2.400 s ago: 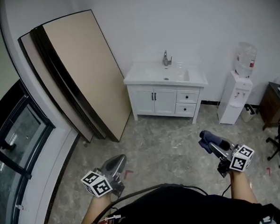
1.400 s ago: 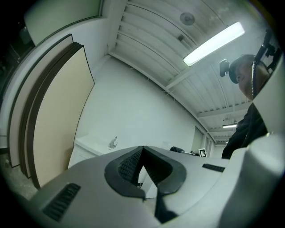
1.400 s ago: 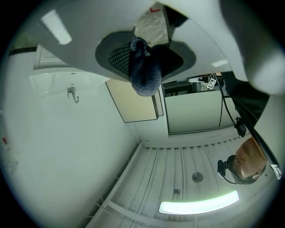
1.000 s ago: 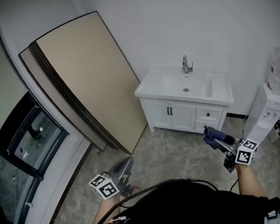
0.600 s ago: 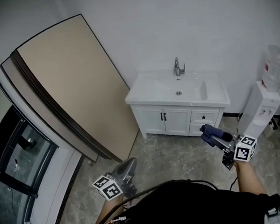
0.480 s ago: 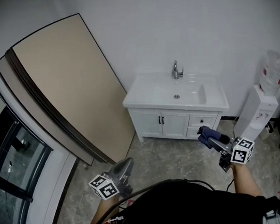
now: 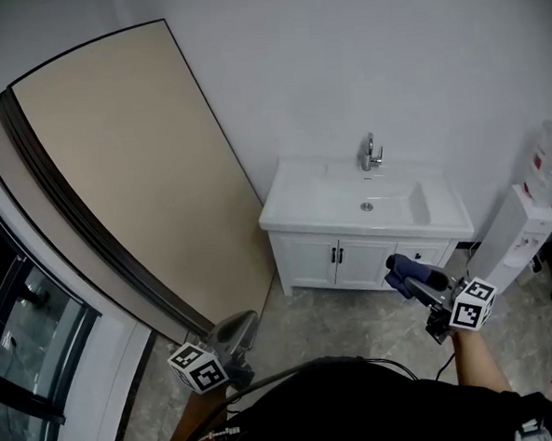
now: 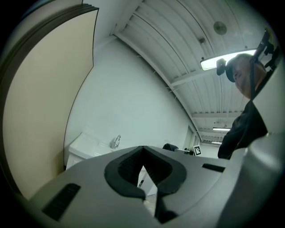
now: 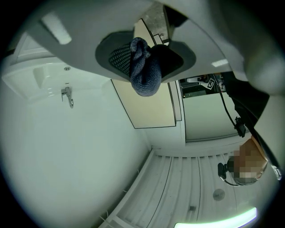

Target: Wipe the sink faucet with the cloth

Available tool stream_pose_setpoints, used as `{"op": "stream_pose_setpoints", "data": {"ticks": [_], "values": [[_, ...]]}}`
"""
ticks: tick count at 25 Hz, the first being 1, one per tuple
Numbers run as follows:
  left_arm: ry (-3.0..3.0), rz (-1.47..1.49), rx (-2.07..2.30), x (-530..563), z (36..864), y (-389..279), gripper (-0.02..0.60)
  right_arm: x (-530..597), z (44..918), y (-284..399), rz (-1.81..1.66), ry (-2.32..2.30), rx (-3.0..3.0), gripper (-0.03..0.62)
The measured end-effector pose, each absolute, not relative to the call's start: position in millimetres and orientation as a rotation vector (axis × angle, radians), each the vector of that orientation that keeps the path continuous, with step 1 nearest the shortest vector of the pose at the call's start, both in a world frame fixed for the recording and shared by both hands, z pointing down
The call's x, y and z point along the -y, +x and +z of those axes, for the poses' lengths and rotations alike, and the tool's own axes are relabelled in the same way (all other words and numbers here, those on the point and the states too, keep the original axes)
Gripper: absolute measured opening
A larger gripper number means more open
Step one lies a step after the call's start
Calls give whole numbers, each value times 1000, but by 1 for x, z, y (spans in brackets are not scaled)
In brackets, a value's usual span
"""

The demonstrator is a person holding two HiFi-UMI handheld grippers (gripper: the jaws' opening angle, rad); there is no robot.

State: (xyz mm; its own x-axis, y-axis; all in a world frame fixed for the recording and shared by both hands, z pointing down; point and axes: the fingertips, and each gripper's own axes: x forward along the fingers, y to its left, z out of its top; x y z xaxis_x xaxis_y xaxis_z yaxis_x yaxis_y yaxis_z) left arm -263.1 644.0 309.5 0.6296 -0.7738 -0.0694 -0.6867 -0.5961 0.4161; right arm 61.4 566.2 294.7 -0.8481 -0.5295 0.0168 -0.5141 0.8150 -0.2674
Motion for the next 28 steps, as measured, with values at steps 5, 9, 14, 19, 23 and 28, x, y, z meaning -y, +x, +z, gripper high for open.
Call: {"op": "stream_pose_setpoints", "data": {"ticks": [5,9,14,19,23,28], "values": [[2480,-336,1167,-598,313,-291,-8,-525,302,29,-432,-850,-2971,143],[2461,-331,1166,-563,324,-297,-8,-483,308,28,-462,-860,-2966,143],[2463,-329,1206,-504,330,-289,-8,-413,317,25,-467,-768,-2987,143],[2457,-368,1238,-429,305,-243,-8,-326,299,48,-429,-678,-3011,143],[2435,-376,1316,-383,295,-221,-8,-264,288,78,-437,-630,-3021,143],[2395,-374,1396,-348,296,-196,-8,-212,283,95,-423,-537,-3021,143]]}}
